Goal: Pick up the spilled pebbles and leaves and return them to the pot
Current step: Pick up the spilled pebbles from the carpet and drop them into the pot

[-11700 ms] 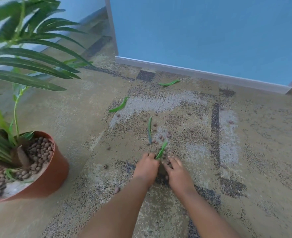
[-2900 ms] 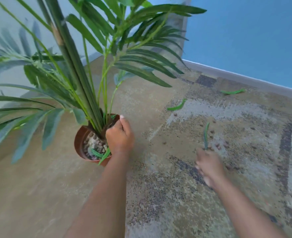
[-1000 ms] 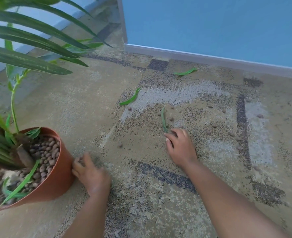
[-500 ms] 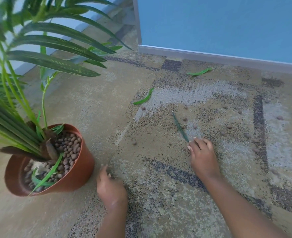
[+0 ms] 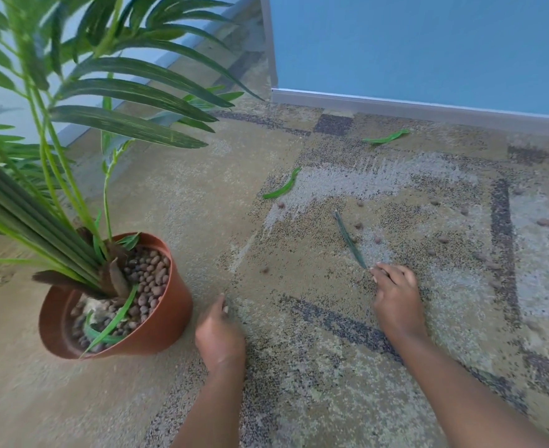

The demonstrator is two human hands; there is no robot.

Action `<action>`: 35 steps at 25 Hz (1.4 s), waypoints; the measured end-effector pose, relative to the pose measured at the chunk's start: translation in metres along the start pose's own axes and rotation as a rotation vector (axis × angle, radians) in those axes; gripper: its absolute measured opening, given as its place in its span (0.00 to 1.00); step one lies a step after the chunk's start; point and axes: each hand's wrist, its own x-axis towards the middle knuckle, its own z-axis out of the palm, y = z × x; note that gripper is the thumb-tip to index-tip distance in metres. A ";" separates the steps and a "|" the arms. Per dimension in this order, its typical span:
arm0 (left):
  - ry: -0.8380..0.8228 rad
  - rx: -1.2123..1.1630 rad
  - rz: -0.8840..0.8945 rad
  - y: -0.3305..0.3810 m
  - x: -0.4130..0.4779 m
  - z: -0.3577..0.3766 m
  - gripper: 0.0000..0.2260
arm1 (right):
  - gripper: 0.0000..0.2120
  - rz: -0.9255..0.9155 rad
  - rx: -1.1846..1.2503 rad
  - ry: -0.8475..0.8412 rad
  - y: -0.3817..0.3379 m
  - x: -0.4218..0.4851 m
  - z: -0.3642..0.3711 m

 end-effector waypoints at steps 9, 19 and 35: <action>-0.246 -0.060 0.068 0.068 0.030 0.040 0.22 | 0.18 0.039 0.112 0.052 0.002 -0.002 0.000; -0.238 0.293 0.273 0.076 0.042 0.049 0.09 | 0.15 0.113 0.158 0.018 -0.001 0.006 -0.008; 0.261 0.029 0.260 0.042 0.034 -0.163 0.12 | 0.09 -0.641 0.513 -0.357 -0.347 -0.032 -0.039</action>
